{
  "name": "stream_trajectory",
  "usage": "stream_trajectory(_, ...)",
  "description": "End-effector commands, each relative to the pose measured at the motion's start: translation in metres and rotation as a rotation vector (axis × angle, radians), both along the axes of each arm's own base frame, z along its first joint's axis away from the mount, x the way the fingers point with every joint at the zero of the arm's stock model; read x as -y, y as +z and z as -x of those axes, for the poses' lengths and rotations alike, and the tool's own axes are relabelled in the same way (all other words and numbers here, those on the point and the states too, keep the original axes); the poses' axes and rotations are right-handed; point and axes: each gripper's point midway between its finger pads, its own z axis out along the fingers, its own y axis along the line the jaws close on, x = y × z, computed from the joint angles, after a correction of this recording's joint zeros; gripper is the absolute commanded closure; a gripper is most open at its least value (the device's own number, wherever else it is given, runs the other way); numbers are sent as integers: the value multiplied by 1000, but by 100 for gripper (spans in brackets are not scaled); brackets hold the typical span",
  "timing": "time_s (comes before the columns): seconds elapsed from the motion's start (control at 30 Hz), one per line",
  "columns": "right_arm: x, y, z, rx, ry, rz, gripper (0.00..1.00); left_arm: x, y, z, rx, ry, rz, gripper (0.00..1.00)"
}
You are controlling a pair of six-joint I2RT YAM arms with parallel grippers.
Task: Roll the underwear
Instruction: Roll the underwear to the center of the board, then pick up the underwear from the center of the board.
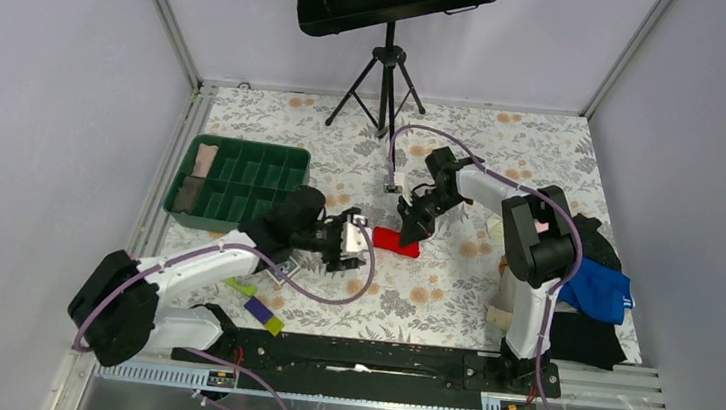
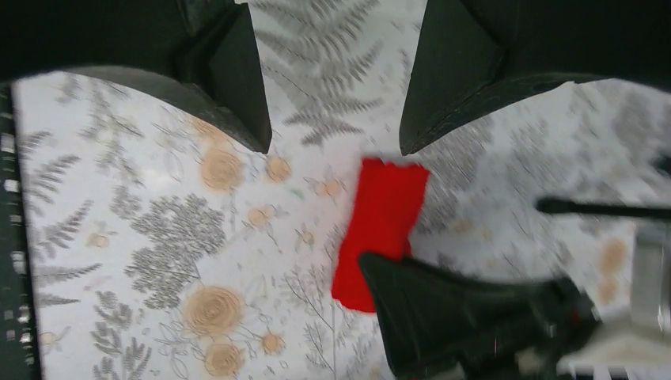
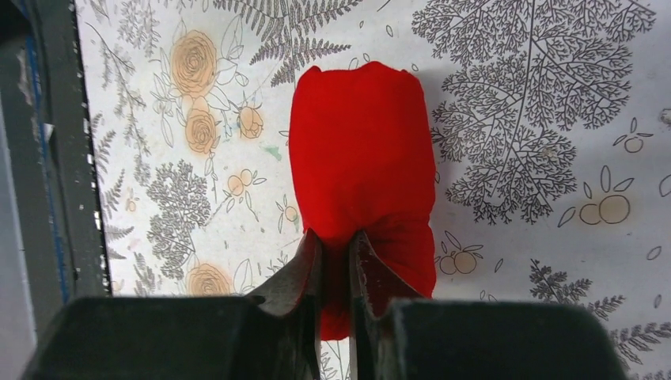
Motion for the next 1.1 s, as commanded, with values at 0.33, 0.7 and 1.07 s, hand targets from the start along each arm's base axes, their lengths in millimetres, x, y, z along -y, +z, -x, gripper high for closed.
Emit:
stream_trajectory(0.33,28,-41,36,-273,-64,196,93,90,-14,-67,347,-161,15,31)
stream_trajectory(0.7,28,-42,33,-280,-83,199,93,101,-71,-64,266,-284,-134,37)
stream_trajectory(1.07,27,-17,27,-252,-119,158,63,93,-119,-61,126,-298,-324,90)
